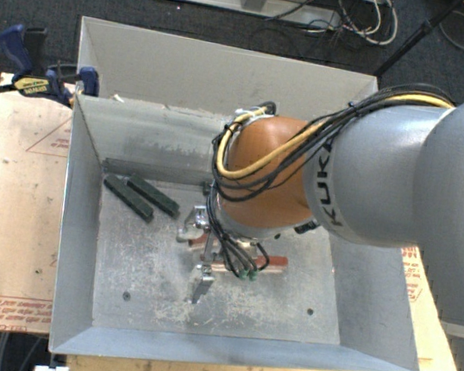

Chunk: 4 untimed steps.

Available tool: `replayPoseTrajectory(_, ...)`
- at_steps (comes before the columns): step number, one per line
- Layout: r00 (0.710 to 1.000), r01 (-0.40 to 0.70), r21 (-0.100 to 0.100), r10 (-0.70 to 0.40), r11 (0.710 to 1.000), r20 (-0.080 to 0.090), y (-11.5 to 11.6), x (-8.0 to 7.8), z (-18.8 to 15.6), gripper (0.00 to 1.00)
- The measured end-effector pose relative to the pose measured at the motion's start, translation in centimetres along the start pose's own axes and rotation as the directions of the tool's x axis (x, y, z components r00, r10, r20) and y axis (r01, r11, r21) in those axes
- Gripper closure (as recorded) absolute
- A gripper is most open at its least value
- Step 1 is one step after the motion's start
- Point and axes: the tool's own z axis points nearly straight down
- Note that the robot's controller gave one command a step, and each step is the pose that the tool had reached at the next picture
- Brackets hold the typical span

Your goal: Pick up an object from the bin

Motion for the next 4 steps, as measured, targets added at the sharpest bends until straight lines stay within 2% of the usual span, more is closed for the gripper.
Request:
replayPoseTrajectory(1,0.997,-0.078,0.0,0.078,0.997,0.005,-3.8,-0.5,-1.0,0.0)
replayPoseTrajectory(2,1.0,-0.03,0.001,0.03,1.0,0.004,-4.3,0.4,1.6,0.0)
replayPoseTrajectory(3,0.998,-0.047,-0.007,0.047,0.999,0.029,-10.1,-7.3,3.5,1.0)
replayPoseTrajectory(4,0.998,-0.047,-0.007,0.047,0.999,0.029,-10.2,-7.3,3.5,1.0)
